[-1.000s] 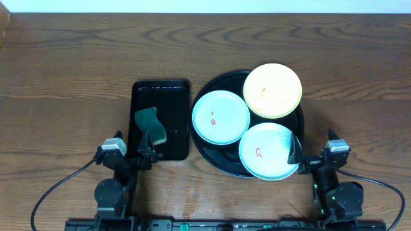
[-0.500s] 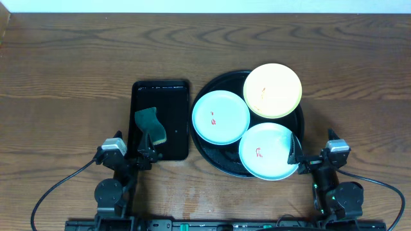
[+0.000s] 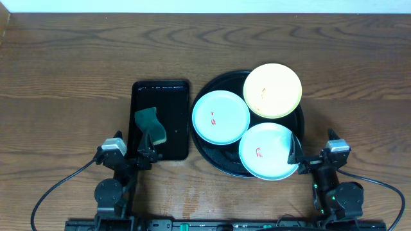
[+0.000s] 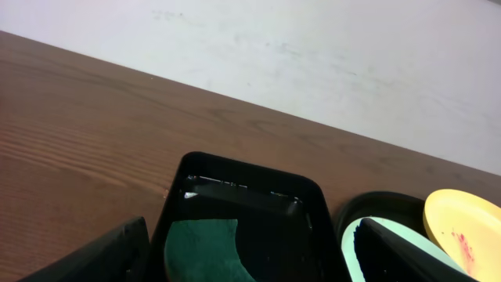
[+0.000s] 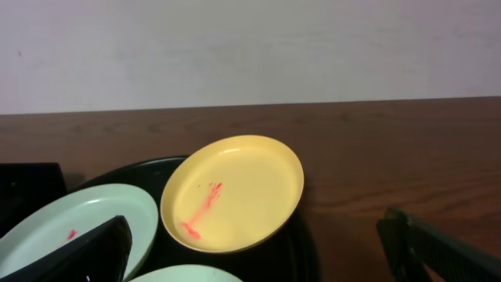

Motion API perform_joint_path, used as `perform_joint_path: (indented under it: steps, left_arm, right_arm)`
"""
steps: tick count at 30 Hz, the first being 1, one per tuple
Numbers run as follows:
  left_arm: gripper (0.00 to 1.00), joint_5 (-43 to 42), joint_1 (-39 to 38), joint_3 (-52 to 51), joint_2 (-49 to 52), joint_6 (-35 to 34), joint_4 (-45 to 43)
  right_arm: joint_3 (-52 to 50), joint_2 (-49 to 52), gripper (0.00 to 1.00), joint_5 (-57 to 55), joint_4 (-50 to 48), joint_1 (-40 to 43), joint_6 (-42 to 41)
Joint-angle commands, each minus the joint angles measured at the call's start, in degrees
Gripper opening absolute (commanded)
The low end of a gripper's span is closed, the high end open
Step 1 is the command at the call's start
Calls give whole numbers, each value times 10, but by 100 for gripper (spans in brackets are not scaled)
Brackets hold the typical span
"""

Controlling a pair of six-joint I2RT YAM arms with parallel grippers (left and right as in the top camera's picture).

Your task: Clean dirty plates on tray and stack at the side

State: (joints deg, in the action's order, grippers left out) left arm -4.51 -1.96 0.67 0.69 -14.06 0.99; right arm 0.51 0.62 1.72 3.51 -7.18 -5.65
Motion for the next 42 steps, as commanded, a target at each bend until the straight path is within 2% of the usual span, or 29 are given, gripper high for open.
perform_joint_path:
  steps: [1,4,7,10,15,20,26,30,37,42]
  left_arm:
    - [84,-10,3,-4,-5,6,24]
    - [84,-18,3,-4,-5,-32,24]
    - [85,-101,3,-4,-5,-56,1]
    - [85,-145,3,8,-5,-55,-37]
    - [84,-146,3,101,6,-55,-32]
    - [84,-144,3,259,91,-42,119]
    - [84,-143,3,461,287,-35,350]
    - [85,-143,3,562,420,-7,462]
    - [84,-164,3,589,566,-9,531]
    - [84,-103,0,586,680,-12,558]
  right_arm:
    - [-2,-3,99,2,3,-7,-5]
    - [-2,-3,99,-12,-10,-7,-3]
    - [-2,-3,99,33,-16,-7,-8]
    - [15,-3,99,80,-11,-7,-8]
    - [125,19,99,126,42,-7,-7]
    - [292,130,99,161,164,-7,-7]
    - [496,344,99,214,350,-7,-4]
    - [594,480,99,229,436,-7,-5]
    - [626,605,99,341,445,-7,-36]
    - [626,638,99,352,463,-8,-35]
